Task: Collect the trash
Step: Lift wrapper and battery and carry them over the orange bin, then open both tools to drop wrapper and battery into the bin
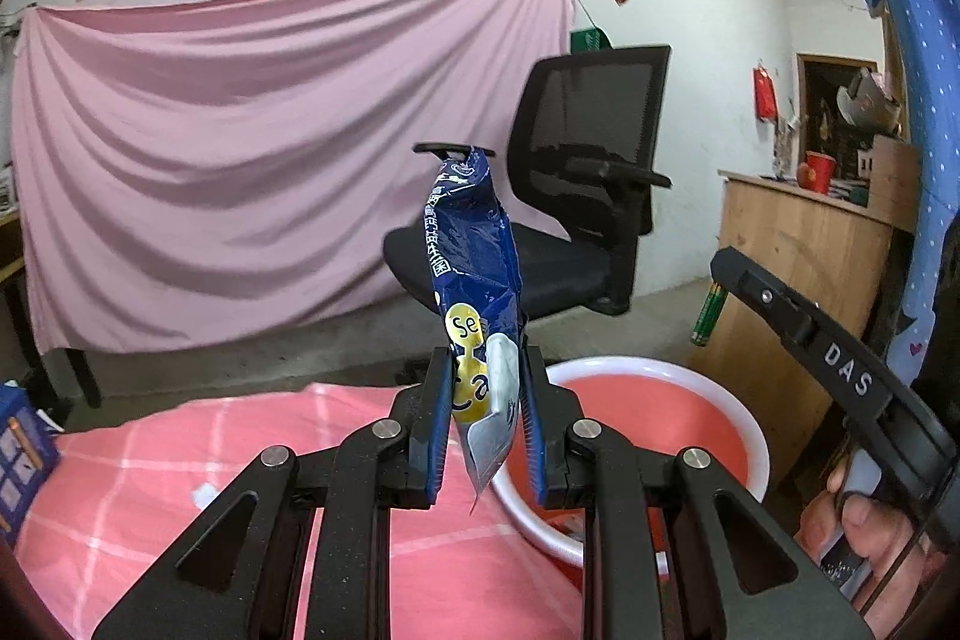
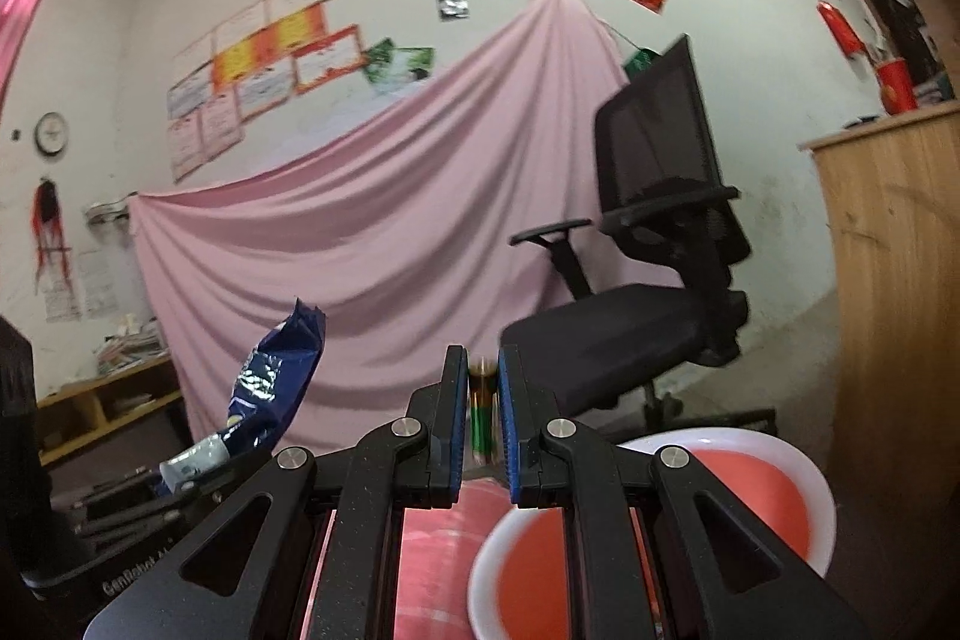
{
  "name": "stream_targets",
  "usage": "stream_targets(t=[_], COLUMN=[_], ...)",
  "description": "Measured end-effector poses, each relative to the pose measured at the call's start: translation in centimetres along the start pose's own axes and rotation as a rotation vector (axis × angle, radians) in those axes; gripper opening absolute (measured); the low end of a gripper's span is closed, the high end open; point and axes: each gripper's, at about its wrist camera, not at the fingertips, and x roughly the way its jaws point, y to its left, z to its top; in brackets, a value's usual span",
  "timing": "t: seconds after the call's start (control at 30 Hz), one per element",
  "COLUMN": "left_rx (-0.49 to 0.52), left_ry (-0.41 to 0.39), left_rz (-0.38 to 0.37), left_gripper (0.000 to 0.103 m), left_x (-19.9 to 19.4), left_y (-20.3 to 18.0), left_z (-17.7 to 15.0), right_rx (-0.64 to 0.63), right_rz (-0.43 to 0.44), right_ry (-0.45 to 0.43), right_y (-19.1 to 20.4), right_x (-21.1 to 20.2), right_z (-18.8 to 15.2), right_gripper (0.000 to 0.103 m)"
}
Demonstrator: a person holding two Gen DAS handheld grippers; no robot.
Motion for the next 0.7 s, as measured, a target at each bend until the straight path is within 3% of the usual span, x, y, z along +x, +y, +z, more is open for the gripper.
stream_targets(t=[0.57, 0.67, 0.7], left_rx=[-0.055, -0.058, -0.060], left_ry=[0.239, 0.270, 0.279], left_rz=[-0.120, -0.133, -0.134], left_gripper=[0.018, 0.019, 0.019], left_x=[6.6, 7.2, 7.3], left_y=[-2.1, -2.1, -2.1], left_z=[-1.6, -1.7, -1.8], right_rx=[0.134, 0.159, 0.165], right_rz=[-0.081, -0.089, -0.089], right_ry=[0.169, 0.187, 0.188], right_y=[-5.0, -5.5, -5.6], right_x=[2.2, 2.4, 2.5], right_z=[-1.6, -1.8, -1.8], right_gripper=[0.010, 0.017, 0.024])
